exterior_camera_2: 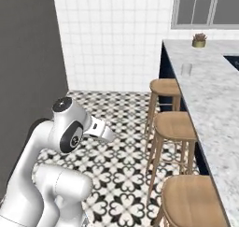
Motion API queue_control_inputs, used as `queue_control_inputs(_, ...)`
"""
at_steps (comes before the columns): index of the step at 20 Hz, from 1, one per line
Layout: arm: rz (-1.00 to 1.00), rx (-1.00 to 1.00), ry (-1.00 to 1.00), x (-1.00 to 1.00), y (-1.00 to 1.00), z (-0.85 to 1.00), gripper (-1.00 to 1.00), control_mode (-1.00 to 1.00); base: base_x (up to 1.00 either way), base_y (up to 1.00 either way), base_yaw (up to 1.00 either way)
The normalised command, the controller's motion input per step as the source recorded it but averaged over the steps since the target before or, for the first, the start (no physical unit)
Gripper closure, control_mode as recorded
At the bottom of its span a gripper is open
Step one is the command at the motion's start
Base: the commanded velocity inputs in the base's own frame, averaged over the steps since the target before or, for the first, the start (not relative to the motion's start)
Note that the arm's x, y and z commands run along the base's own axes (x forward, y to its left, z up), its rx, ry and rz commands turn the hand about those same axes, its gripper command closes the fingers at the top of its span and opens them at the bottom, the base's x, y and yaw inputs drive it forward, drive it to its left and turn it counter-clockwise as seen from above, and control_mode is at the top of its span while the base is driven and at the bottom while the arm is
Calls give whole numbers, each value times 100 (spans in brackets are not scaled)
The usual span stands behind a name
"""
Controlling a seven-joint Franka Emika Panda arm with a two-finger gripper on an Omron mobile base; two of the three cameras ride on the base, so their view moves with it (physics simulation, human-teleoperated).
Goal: Take a straw from the drawer in front and place it inside the glass cup on the dining counter.
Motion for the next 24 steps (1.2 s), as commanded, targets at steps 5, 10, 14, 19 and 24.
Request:
queue_control_inputs(5,0,0,0,0,0,0,100,100,98,60,-36)
queue_control_inputs(10,0,0,0,0,0,0,100,100,86,56,-34)
queue_control_inputs(14,0,0,0,0,0,0,100,100,84,49,-33)
queue_control_inputs(19,0,0,0,0,0,0,100,100,80,33,-33)
queue_control_inputs(24,0,0,0,0,0,0,100,100,73,21,-30)
